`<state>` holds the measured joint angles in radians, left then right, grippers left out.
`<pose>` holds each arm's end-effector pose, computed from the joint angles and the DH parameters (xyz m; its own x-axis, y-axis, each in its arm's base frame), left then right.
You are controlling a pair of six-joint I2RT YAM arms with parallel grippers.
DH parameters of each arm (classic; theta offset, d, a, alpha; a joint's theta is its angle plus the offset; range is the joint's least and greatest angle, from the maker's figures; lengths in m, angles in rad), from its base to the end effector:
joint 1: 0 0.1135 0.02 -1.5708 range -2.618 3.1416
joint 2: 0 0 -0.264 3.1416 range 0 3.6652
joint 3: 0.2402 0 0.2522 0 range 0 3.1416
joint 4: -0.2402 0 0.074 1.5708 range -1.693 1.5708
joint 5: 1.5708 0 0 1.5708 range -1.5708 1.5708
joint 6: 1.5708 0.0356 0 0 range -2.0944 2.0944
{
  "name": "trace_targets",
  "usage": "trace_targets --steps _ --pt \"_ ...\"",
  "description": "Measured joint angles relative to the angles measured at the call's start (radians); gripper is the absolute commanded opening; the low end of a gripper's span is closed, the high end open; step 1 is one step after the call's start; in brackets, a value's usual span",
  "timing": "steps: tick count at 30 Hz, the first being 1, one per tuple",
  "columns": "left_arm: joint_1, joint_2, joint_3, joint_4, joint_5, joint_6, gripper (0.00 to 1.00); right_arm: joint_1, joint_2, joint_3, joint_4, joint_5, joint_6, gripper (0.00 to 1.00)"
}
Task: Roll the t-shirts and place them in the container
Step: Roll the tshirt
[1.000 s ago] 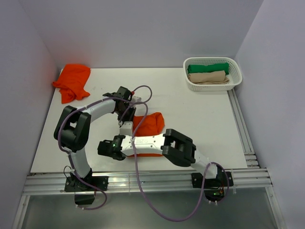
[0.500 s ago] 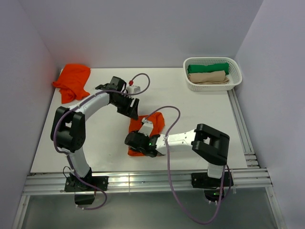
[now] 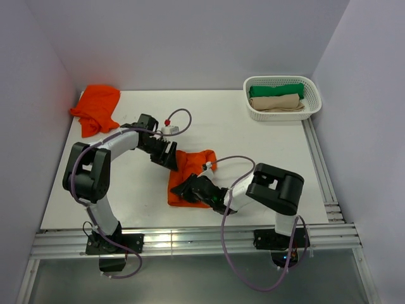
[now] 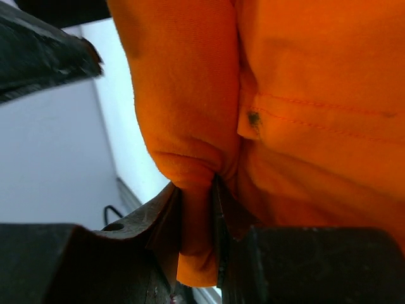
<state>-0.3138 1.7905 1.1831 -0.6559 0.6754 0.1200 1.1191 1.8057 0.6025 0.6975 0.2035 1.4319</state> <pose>0.3201 -0.1273 0.1836 -0.8496 0.3740 -0.3718 0.5264 0.6438 -0.5554 0.1465 0.2854 0.1105 -0.8255 0.5206 -0.2181 0.0981 0.5128 0.8529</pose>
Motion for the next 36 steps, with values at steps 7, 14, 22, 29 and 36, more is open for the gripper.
trace_targets --steps 7,14,22,29,36 --pt "0.000 0.063 -0.030 0.081 0.018 -0.020 0.59 -0.003 0.058 -0.050 0.181 -0.030 0.061 0.25" --pt "-0.021 0.085 -0.035 0.106 -0.002 -0.088 0.37 -0.005 0.050 -0.077 0.195 -0.024 0.092 0.31" --pt "-0.147 0.023 -0.019 0.092 -0.252 -0.134 0.27 0.046 -0.007 0.253 -0.452 0.096 0.037 0.61" --pt "-0.200 0.013 -0.008 0.078 -0.375 -0.156 0.27 0.132 0.069 0.673 -1.147 0.287 0.026 0.66" --pt "-0.227 0.011 -0.004 0.071 -0.432 -0.171 0.25 0.189 0.256 1.069 -1.601 0.429 0.030 0.63"
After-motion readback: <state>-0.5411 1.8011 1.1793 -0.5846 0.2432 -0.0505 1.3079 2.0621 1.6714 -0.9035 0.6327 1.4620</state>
